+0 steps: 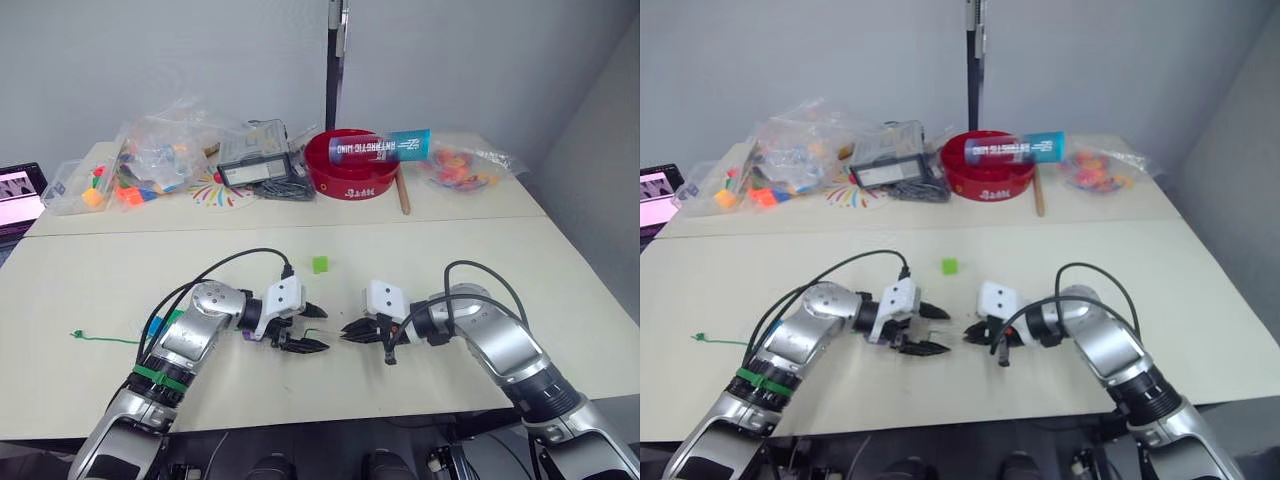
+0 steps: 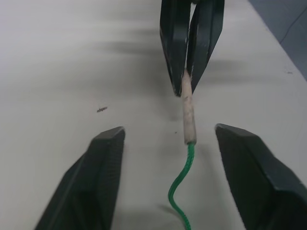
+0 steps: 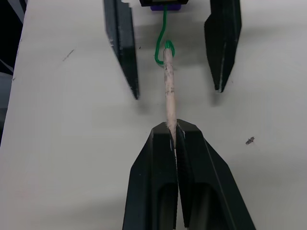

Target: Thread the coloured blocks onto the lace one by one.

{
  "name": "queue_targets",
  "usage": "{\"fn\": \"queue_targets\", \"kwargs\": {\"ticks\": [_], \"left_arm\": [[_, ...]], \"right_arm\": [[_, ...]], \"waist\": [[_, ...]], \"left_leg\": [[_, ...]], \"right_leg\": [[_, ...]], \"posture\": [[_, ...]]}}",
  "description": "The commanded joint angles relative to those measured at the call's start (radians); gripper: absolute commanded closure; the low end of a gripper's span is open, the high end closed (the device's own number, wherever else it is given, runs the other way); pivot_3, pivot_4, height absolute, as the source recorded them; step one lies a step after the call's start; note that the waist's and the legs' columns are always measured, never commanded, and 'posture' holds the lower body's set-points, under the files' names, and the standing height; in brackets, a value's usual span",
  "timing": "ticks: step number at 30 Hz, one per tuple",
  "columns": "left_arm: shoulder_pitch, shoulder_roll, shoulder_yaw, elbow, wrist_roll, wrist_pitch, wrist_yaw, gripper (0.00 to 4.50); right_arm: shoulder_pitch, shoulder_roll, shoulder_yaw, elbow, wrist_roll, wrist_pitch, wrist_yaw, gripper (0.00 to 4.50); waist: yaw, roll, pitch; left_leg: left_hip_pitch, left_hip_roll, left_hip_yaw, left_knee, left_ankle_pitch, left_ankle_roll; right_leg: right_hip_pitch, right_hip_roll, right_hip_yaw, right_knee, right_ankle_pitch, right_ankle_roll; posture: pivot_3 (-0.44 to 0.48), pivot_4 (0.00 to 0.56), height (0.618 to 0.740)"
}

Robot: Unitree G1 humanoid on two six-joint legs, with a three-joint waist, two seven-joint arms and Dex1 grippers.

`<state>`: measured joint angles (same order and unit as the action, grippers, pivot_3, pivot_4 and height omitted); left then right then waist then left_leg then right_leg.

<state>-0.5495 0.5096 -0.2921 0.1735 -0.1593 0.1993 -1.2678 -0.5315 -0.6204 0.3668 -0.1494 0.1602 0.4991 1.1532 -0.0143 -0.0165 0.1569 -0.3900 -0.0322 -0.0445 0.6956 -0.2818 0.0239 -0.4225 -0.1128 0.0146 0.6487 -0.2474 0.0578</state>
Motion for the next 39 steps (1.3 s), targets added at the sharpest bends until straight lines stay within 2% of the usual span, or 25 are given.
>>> {"fn": "queue_targets", "kwargs": {"ticks": [1, 6, 23, 24, 30, 39], "left_arm": [[-0.020, -0.009, 0.009, -0.002, -0.005, -0.022, 0.005, 2.82], [-0.028, -0.027, 0.010, 0.011, -0.004, -0.031, 0.016, 4.48], [-0.026, -0.028, 0.014, -0.010, -0.011, -0.008, 0.013, 4.48], [-0.024, -0.028, 0.016, -0.017, -0.022, 0.002, 0.006, 3.91], [-0.025, -0.032, 0.012, -0.027, -0.009, -0.002, 0.036, 2.04], [-0.027, -0.040, 0.015, -0.047, -0.036, 0.023, 0.027, 2.04]], "right_arm": [[-0.004, -0.008, -0.013, -0.040, 0.009, 0.005, 0.000, 4.50], [-0.005, -0.009, -0.010, -0.040, 0.010, 0.008, 0.000, 4.50], [-0.004, -0.014, -0.001, -0.039, 0.009, 0.002, 0.004, 4.50], [-0.004, -0.014, -0.001, -0.038, 0.008, 0.000, 0.005, 4.50], [-0.003, -0.016, 0.001, -0.043, 0.008, 0.005, 0.006, 4.50], [0.000, -0.019, 0.002, -0.046, 0.008, 0.006, 0.006, 4.50]], "waist": [[0.001, 0.000, 0.000], [0.002, 0.000, 0.000], [0.001, 0.000, 0.000], [0.001, 0.000, 0.000], [0.001, 0.000, 0.000], [0.002, 0.000, 0.000]], "left_leg": [[0.000, 0.000, 0.000, 0.000, 0.000, 0.000], [0.000, -0.001, 0.000, 0.000, 0.000, 0.000], [0.000, -0.001, 0.000, 0.000, 0.000, 0.000], [0.000, -0.001, 0.000, 0.000, 0.000, 0.000], [0.000, -0.001, 0.000, 0.000, 0.000, 0.000], [0.000, -0.001, 0.000, 0.000, 0.000, 0.000]], "right_leg": [[0.000, 0.000, 0.000, 0.000, 0.000, 0.000], [0.000, -0.001, 0.000, 0.000, 0.000, 0.000], [0.000, -0.001, 0.000, 0.000, 0.000, 0.000], [0.000, -0.001, 0.000, 0.000, 0.000, 0.000], [0.000, -0.001, 0.000, 0.000, 0.000, 0.000], [0.000, -0.001, 0.000, 0.000, 0.000, 0.000]], "posture": [[0.000, 0.150, 0.740], [0.000, 0.150, 0.740], [0.000, 0.150, 0.740], [0.000, 0.150, 0.740], [0.000, 0.150, 0.740], [0.000, 0.150, 0.740]]}}
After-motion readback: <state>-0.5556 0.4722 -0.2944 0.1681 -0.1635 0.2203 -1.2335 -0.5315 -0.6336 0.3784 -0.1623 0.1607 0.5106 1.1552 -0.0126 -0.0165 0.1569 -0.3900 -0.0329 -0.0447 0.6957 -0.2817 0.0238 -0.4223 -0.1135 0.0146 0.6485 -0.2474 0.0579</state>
